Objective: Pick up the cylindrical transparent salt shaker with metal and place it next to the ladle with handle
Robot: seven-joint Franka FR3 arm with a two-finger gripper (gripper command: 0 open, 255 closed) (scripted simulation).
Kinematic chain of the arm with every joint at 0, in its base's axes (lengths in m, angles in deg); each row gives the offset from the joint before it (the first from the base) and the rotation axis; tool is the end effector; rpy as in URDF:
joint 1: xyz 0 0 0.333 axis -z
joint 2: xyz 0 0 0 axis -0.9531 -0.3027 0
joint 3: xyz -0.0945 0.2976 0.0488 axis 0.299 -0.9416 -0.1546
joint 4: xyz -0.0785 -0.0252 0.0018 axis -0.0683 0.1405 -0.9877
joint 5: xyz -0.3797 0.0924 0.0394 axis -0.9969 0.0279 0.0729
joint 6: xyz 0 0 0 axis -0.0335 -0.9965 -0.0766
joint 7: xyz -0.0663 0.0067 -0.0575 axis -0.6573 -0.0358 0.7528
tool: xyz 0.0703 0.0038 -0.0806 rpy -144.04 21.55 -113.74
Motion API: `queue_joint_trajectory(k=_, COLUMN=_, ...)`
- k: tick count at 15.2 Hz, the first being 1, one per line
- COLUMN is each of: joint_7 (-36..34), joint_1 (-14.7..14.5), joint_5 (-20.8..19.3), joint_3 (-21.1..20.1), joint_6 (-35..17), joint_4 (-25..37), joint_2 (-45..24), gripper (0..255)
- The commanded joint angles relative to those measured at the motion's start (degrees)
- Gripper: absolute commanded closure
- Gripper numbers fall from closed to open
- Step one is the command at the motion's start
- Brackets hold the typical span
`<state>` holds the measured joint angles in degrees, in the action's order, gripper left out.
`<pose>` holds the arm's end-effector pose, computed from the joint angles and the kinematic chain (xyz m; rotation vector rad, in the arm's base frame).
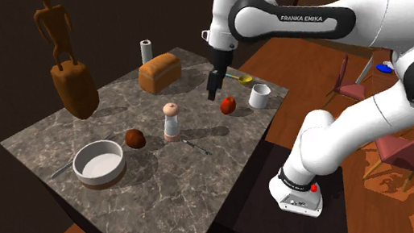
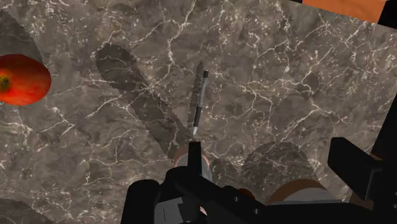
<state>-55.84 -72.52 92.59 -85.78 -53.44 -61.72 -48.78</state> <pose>0.3783 -0.0115 0.5515 -3.0051 -0.0954 0.0244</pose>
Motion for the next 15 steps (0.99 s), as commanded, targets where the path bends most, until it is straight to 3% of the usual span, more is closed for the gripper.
queue_joint_trajectory(k=1, joint_7=-0.2, joint_1=-0.1, joint_5=0.3, joint_3=-0.1, joint_6=-3.9, joint_4=0.2, joint_2=-3.3, gripper=0)
queue_joint_trajectory(k=8, joint_7=0.3, joint_1=-0.1, joint_5=1.5, joint_3=0.3, joint_6=-15.4, joint_4=3.9, joint_2=-16.2, gripper=0)
queue_joint_trajectory(k=15, joint_7=0.9, joint_1=-0.1, joint_5=3.2, joint_3=0.7, joint_6=-24.1, joint_4=11.5, joint_2=-30.2, gripper=0)
